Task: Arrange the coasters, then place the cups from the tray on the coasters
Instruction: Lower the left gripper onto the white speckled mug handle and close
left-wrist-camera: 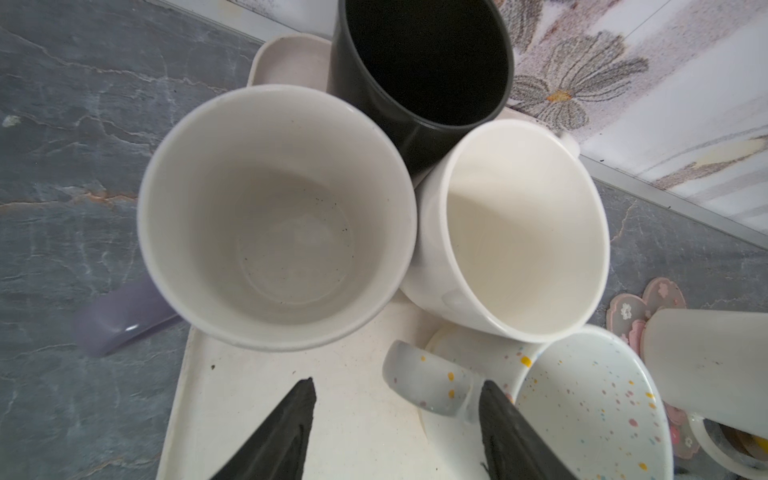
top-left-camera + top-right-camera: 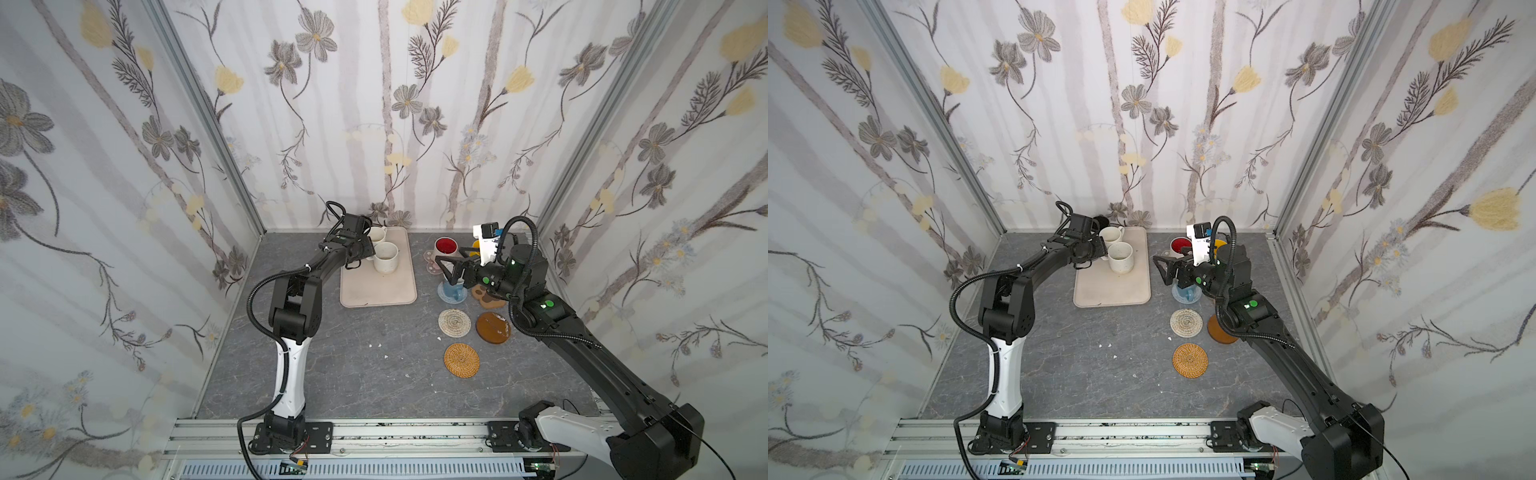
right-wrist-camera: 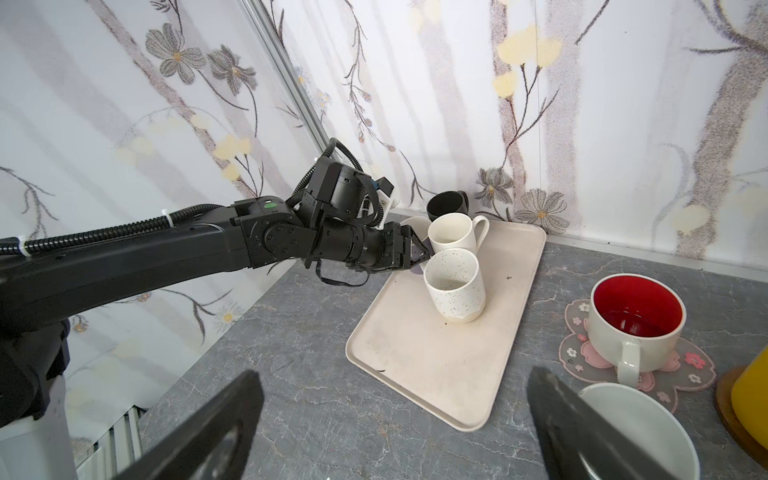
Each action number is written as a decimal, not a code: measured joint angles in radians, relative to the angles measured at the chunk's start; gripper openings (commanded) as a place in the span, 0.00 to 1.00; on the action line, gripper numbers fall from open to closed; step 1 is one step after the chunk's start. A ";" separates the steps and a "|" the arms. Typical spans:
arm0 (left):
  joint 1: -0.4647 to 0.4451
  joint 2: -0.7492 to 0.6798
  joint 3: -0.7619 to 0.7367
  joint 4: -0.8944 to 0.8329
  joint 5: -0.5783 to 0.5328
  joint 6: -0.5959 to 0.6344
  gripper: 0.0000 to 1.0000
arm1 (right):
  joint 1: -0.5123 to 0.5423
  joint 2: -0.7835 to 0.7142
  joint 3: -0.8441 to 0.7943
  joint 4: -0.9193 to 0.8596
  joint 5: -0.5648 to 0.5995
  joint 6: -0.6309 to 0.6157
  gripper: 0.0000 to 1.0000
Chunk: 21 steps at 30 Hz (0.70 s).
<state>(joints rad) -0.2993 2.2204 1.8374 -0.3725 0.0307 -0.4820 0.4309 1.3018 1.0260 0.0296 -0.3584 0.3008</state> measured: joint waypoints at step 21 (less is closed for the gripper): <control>0.006 0.026 0.015 0.021 0.017 -0.021 0.46 | 0.004 0.005 -0.017 0.026 -0.029 -0.008 1.00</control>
<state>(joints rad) -0.2928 2.2459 1.8526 -0.3511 0.0475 -0.5026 0.4347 1.3071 1.0092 0.0551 -0.3874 0.2932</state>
